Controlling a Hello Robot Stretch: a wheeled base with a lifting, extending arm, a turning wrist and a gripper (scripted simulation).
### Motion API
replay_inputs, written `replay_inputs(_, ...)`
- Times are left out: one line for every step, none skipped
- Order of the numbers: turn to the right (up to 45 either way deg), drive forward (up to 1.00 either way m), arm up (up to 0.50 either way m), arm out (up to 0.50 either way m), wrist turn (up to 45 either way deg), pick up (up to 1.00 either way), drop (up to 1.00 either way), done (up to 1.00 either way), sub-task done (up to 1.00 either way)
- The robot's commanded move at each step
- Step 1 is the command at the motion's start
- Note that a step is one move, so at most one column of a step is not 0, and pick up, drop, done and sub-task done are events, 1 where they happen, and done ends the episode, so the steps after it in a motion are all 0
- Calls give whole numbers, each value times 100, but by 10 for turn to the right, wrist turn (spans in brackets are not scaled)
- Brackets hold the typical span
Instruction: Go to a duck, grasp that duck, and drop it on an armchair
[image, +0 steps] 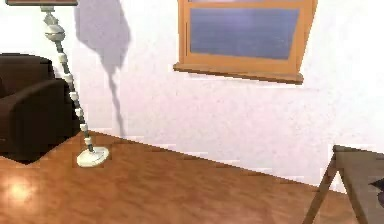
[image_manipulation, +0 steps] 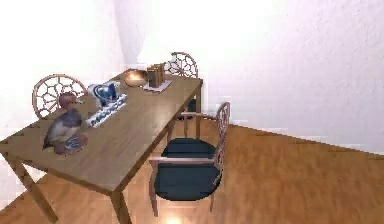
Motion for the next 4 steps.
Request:
replay_inputs(-300, 0, 0, 0, 0, 0, 0, 0, 0)
replay_inputs(450, 0, 0, 0, 0, 0, 0, 0, 0)
replay_inputs(90, 0, 0, 0, 0, 0, 0, 0, 0)
replay_inputs(30, 0, 0, 0, 0, 0, 0, 0, 0)
